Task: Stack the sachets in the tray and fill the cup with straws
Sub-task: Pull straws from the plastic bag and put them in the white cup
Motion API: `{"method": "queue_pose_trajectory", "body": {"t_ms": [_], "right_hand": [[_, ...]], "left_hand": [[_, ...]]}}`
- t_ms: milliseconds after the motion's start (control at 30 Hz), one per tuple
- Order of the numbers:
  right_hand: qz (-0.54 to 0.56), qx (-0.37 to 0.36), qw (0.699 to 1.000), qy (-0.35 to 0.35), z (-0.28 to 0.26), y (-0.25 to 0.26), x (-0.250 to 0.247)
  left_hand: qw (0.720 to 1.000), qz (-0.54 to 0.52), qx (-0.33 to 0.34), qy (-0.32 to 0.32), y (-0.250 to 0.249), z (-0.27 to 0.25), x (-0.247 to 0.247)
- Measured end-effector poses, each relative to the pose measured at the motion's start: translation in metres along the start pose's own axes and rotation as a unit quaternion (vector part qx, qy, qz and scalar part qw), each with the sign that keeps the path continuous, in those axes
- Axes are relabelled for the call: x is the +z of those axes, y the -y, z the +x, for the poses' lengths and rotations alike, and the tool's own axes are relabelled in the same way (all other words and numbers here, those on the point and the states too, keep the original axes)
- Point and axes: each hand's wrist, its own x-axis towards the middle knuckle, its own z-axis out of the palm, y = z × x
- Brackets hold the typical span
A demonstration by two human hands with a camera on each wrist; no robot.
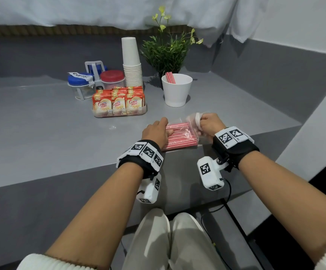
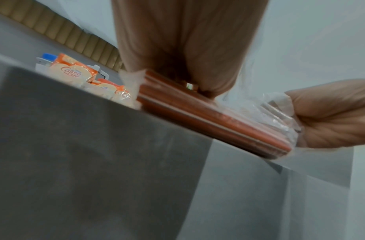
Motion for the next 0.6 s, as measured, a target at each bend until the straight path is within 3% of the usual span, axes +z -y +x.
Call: {"method": "queue_pose_trajectory", "body": {"t_ms": [167, 300, 433, 600], "right_hand": [[0.13, -0.014, 0.99, -0.045, 0.001, 0.01, -0.017], [0.295, 0.017, 0.954, -0.045, 0.001, 0.015, -0.013], [0.294, 0.06, 0.954, -0.019, 0.002, 0.003, 0.01], [0.214, 0.038, 0.976, -0.014, 0.006, 0.009, 0.013]], "left_hand": [[1.0, 0.0, -0.001, 0.003, 0.001, 0.001, -0.002], [0.999, 0.031, 0.009, 0.009, -0.003, 0.0, -0.002], [0.999, 0.046, 0.014, 0.008, -0.008, -0.002, -0.001], [0.999, 0.038, 0.014, 0.015, -0.005, -0.005, -0.001]]}}
